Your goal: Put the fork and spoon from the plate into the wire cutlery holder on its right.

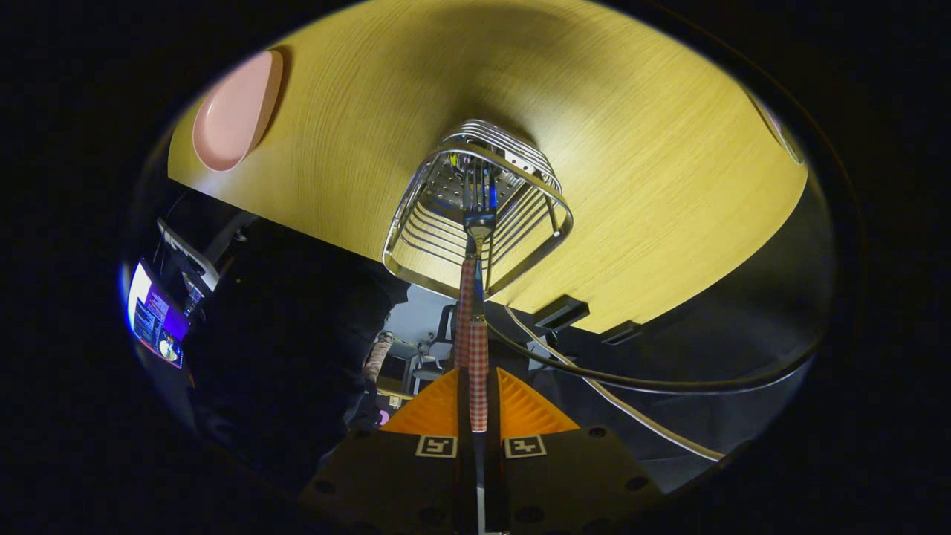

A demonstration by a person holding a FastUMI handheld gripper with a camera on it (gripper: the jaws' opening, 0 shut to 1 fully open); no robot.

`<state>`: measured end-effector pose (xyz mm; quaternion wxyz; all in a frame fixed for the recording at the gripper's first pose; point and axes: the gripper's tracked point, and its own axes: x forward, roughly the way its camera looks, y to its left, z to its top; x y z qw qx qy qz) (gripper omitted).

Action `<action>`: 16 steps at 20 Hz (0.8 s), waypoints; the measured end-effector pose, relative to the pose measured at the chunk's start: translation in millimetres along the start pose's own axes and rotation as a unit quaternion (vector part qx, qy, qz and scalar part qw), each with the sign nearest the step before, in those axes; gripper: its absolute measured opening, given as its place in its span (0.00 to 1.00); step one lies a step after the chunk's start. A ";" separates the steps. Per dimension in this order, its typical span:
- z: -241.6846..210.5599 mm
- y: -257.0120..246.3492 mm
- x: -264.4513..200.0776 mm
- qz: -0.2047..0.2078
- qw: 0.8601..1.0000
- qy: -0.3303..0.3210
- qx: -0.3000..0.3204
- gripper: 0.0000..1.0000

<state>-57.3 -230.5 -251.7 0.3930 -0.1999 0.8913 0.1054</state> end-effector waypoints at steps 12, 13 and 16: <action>19.3 3.8 -4.7 0.013 0.999 -0.036 -0.011 0.31; 19.3 6.6 -4.7 0.019 0.998 -0.051 -0.010 0.39; 15.8 13.4 -7.9 0.035 0.994 -0.106 -0.005 0.48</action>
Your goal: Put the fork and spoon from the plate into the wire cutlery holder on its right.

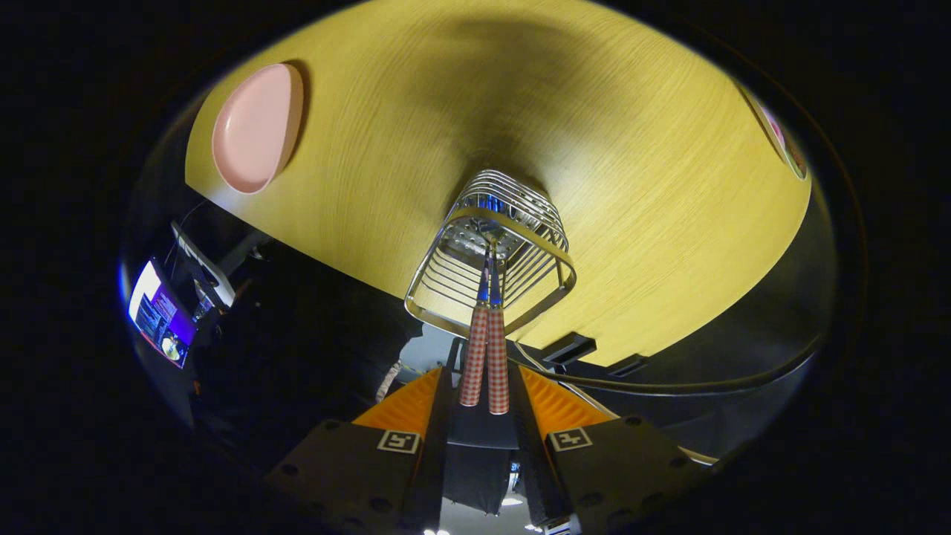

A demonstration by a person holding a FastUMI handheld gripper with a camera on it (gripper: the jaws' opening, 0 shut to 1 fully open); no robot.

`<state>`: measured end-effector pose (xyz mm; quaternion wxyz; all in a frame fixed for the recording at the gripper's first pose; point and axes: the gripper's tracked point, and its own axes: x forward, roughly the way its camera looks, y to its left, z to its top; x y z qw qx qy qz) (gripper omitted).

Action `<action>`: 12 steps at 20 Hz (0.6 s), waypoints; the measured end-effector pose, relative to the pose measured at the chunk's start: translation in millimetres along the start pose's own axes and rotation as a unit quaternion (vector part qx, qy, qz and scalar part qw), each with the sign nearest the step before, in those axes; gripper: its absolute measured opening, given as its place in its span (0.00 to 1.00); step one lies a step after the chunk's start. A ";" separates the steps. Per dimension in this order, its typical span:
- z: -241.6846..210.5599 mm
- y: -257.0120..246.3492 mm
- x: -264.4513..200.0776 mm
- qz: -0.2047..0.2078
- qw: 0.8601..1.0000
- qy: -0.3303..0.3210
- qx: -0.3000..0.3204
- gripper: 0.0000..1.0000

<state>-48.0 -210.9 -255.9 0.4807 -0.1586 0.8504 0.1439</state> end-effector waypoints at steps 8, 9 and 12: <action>-5.3 18.6 -34.0 0.048 0.961 -0.264 0.072 0.69; -4.2 23.0 -37.6 0.051 0.949 -0.301 0.085 0.75; -8.5 33.9 -63.6 0.054 0.902 -0.408 0.128 0.91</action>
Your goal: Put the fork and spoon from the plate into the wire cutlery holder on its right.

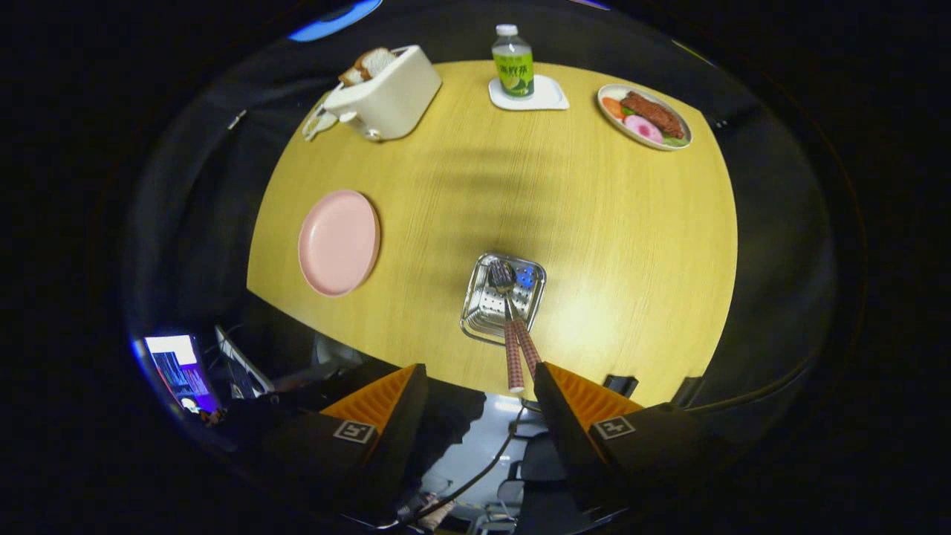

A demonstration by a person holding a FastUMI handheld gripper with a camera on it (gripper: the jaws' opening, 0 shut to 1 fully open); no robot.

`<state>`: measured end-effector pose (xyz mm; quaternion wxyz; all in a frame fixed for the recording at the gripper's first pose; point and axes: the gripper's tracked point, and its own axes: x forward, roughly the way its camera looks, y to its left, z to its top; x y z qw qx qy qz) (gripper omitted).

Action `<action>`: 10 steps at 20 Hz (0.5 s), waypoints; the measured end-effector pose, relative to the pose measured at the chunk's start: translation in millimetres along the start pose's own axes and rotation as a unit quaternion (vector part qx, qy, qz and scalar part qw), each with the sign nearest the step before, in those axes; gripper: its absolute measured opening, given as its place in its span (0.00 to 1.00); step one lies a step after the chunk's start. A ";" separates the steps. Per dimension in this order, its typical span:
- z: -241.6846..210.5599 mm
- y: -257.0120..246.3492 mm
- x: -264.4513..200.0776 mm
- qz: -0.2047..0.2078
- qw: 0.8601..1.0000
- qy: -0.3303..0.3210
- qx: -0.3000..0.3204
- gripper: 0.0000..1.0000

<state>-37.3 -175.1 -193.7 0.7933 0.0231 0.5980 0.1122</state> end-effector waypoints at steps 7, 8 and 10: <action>41.2 2.5 -60.0 -0.069 0.971 -0.229 -0.017 1.00; 51.7 5.0 -71.4 -0.076 0.961 -0.264 -0.020 1.00; 71.1 15.4 -97.9 -0.082 0.940 -0.331 -0.018 1.00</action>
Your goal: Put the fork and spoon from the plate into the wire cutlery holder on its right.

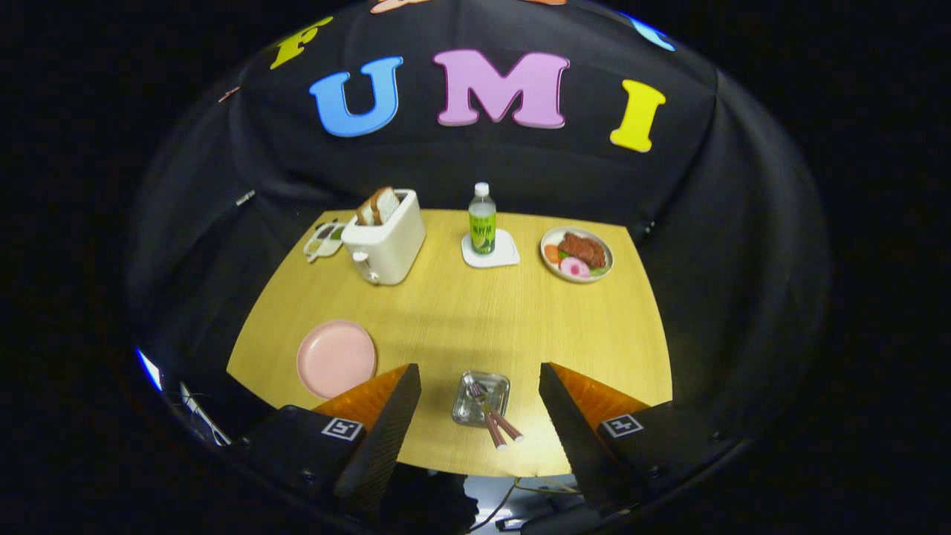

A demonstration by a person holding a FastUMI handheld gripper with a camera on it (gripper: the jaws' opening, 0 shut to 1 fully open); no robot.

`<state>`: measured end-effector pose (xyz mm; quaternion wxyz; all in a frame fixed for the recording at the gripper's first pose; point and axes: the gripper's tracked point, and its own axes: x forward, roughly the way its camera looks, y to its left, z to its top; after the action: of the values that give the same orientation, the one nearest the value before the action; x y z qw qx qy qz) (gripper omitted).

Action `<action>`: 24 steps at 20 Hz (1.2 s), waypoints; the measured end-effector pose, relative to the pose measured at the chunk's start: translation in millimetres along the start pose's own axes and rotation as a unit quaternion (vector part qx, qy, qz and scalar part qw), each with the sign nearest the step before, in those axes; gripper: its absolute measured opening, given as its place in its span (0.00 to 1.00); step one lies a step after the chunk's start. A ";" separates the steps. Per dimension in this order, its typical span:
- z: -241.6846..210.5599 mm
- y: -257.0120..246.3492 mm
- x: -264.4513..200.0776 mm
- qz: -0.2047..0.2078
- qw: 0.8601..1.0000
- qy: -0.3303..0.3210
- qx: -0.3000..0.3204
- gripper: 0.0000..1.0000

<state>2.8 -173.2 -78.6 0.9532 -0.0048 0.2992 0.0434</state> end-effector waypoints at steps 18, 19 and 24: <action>54.0 -10.5 -70.1 0.009 0.969 -0.248 -0.013 0.97; 51.7 -14.0 -69.3 0.008 0.969 -0.246 -0.014 0.97; 43.6 -19.2 -70.8 0.009 0.971 -0.241 -0.008 0.97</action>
<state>-28.6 -196.4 -2.6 0.9967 0.0006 0.0607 0.0540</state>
